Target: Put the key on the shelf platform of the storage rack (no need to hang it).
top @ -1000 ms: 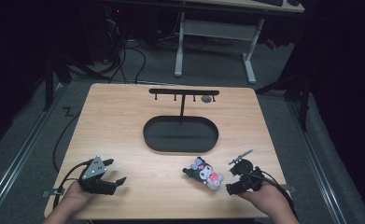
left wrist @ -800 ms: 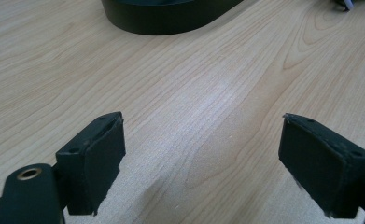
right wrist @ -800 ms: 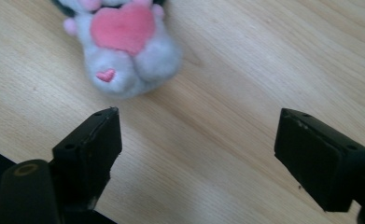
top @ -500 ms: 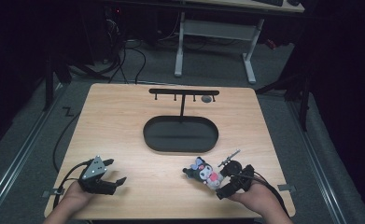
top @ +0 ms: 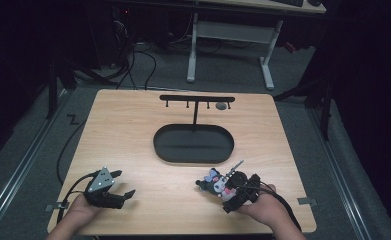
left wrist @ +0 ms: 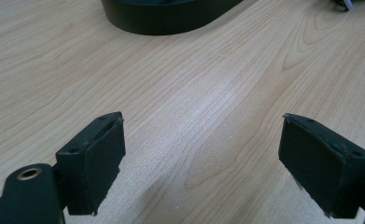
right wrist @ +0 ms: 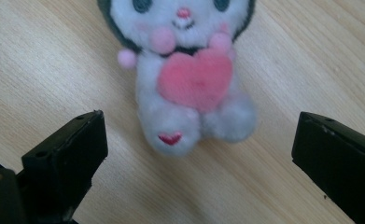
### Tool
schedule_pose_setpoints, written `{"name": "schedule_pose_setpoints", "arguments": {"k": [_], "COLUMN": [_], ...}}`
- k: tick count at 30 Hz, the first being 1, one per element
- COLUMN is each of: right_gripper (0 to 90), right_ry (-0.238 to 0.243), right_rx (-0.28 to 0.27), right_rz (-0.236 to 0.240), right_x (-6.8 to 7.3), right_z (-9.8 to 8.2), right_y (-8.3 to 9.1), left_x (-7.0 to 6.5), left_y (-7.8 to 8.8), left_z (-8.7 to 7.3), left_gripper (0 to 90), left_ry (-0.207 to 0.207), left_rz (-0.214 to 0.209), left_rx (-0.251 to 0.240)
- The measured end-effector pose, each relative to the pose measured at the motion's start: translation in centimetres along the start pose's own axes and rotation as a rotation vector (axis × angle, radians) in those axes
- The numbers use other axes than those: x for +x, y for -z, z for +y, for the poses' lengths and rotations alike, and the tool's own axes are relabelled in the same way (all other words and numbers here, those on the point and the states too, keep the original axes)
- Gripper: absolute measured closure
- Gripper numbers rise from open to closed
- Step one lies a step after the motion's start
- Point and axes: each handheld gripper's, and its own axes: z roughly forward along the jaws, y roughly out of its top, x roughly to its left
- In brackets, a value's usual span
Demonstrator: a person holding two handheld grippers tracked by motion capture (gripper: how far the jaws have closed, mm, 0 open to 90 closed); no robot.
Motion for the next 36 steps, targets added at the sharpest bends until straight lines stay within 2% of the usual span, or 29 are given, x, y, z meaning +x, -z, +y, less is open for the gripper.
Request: {"name": "schedule_pose_setpoints", "arguments": {"k": [5,8,10,12,16,25,30,34,36], "right_gripper": [7.3,9.0,12.5,15.1,21.1,32.9,37.4,43.5,45.2], "right_ry": [0.012,0.011,0.02,0.007,0.024,0.008,-0.008,0.014,0.007], "right_rx": [-0.008,-0.008,-0.011,-0.007,-0.009,-0.006,-0.019,-0.026,-0.044], "right_rz": [-0.004,0.009,0.004,0.009,0.014,0.024,0.038,0.032,0.04], "right_x": [0.3,0.2,0.2,0.2,0.2,0.1,-0.1,0.1,0.1], "right_z": [0.4,0.5,0.6,0.7,0.8,0.5,0.5,0.6,0.7], "right_y": [-0.2,-0.4,-0.5,-0.7,-0.9,-1.6,-1.5,-1.4,-1.0], "left_x": [0.0,0.0,0.0,0.0,0.0,0.0,0.0,0.0,0.0], "left_y": [0.0,0.0,0.0,0.0,0.0,0.0,0.0,0.0,0.0], "left_z": [0.0,0.0,0.0,0.0,0.0,0.0,0.0,0.0,0.0], "left_gripper": [15.5,15.5,15.5,15.5,15.5,15.5,15.5,15.5,15.5], "left_ry": [0.0,-0.001,0.0,0.0,0.0,-0.001,-0.001,-0.001,-0.001], "left_rz": [-0.001,-0.001,-0.001,0.0,-0.001,-0.001,-0.001,-0.001,-0.001], "left_rx": [0.0,0.0,0.0,0.0,0.0,0.0,0.0,0.0,0.0]}}
